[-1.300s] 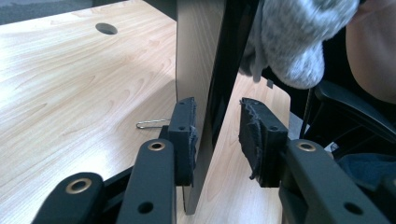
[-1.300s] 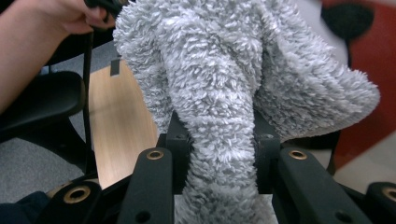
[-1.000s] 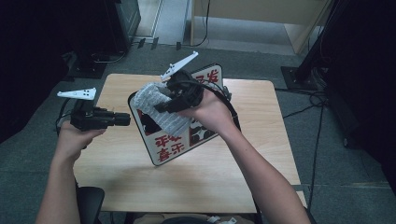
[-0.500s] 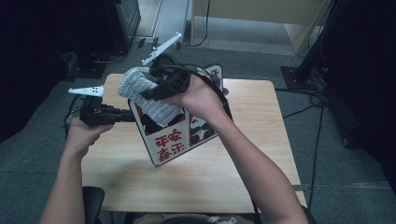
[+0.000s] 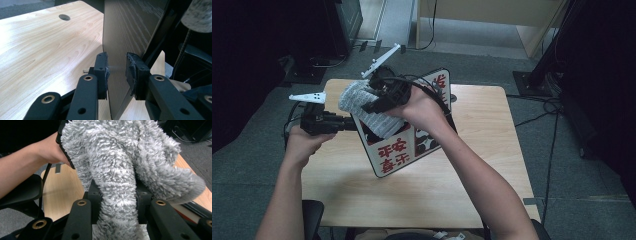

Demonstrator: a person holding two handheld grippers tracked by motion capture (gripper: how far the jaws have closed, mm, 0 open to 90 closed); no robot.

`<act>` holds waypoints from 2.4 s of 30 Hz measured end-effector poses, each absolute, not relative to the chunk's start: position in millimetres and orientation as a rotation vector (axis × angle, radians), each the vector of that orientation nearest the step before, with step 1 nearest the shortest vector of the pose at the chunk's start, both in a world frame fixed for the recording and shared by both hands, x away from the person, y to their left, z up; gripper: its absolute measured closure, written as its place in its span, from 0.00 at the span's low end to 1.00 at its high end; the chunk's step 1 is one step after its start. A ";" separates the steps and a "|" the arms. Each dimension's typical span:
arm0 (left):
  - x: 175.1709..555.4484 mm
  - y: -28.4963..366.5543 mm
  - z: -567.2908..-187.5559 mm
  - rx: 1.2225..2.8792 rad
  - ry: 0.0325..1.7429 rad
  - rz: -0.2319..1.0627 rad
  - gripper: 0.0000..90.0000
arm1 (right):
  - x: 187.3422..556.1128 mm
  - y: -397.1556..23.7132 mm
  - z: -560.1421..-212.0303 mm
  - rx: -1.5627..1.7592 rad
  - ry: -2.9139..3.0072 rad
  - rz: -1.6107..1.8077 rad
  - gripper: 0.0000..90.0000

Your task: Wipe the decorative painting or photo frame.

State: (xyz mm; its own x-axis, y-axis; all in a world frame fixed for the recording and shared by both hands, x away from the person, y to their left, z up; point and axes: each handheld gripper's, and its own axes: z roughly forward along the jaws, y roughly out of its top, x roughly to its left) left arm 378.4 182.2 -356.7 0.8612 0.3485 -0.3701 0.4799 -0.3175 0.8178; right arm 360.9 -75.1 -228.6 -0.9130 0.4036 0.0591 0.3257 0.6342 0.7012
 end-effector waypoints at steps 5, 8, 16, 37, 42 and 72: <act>378.9 180.4 -357.5 1.941 0.609 -0.146 0.78 | 360.0 -75.5 -233.9 0.605 2.750 1.144 0.75; 378.9 180.0 -357.7 1.939 0.608 -0.144 0.77 | 359.5 -76.3 -235.9 0.603 2.749 1.149 0.75; 379.1 180.0 -358.2 1.939 0.601 -0.145 0.77 | 358.9 -78.5 -242.9 0.604 2.761 1.148 0.75; 378.8 179.8 -358.0 1.938 0.591 -0.161 0.76 | 355.0 -82.6 -263.0 0.607 2.781 1.154 0.75; 378.7 180.2 -357.9 1.935 0.590 -0.160 0.76 | 354.0 -83.3 -269.2 0.614 2.788 1.155 0.74; 378.8 181.0 -358.3 1.911 0.600 -0.192 0.79 | 344.2 -88.0 -312.3 0.649 2.837 1.151 0.74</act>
State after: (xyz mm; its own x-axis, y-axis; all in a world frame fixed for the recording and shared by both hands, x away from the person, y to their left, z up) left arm 378.8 181.0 -358.3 0.8600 0.3184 -0.3988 0.4905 -0.3002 0.8181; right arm 344.2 -88.0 -312.3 -0.9138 0.3806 0.1417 0.3716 0.6433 0.6694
